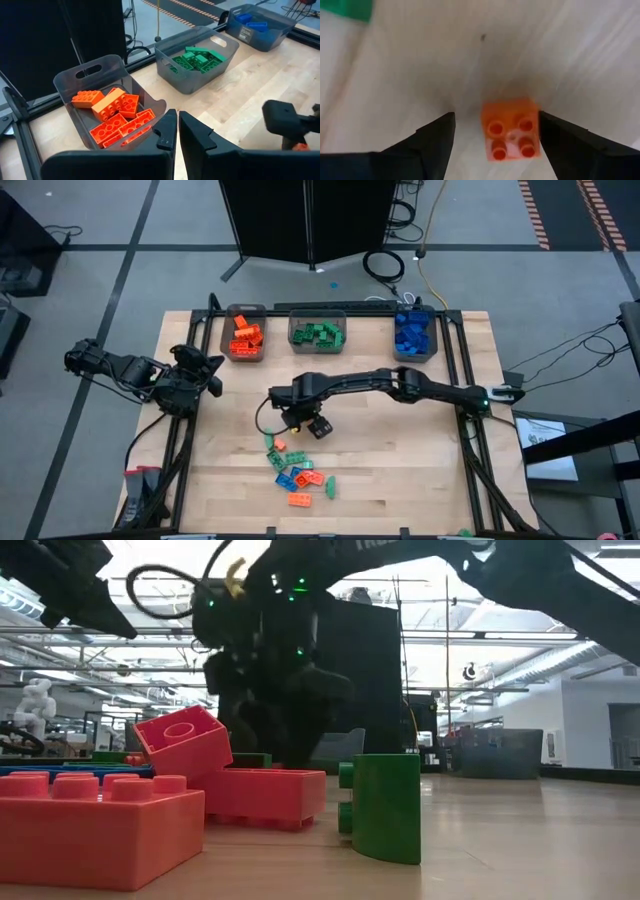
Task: Sort blocks
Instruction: Put the orange game piece into the left black bin
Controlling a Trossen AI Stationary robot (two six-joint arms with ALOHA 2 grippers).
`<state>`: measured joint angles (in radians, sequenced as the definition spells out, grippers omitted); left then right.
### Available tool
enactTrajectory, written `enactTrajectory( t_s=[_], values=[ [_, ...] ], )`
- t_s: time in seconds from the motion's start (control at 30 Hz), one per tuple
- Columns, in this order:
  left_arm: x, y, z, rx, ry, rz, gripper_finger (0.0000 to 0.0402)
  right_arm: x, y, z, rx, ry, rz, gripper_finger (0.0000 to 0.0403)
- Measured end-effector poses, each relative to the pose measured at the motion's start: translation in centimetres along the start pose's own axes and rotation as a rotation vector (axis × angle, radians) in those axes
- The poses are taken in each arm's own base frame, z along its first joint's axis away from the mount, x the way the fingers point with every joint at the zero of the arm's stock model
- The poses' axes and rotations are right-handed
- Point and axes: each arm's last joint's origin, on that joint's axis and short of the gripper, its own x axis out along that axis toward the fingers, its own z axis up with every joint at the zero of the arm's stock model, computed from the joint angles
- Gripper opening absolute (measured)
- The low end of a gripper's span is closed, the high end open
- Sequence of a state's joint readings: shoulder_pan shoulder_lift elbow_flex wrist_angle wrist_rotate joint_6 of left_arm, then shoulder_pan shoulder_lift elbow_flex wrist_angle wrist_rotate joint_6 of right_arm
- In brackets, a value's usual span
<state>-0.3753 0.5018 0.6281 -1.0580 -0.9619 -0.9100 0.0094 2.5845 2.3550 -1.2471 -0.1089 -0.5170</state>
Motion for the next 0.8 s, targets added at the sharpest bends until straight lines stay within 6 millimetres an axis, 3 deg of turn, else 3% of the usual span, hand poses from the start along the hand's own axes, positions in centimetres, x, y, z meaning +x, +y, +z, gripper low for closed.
enactTrajectory(
  t_s=[0.23, 0.43, 0.63, 0.8],
  values=[
    [0.0, 0.0, 0.0, 0.003, 0.001, 0.001, 0.0023, 0.4, -1.5, -0.9, 0.074, -0.015, 0.004, 0.0246],
    [0.0, 0.0, 0.0, 0.004, 0.001, 0.001, 0.0023, 0.4, -1.9, -0.8, 0.071, -0.035, -0.026, 0.0120],
    [0.0, 0.0, 0.0, 0.004, 0.001, 0.001, 0.0023, 0.0, -1.9, -0.8, 0.082, -0.042, -0.032, 0.0118],
    [0.0, 0.0, 0.0, 0.004, 0.001, 0.001, 0.0023, -2.2, -2.2, -0.3, 0.184, -0.115, -0.077, 0.0118]
  ],
)
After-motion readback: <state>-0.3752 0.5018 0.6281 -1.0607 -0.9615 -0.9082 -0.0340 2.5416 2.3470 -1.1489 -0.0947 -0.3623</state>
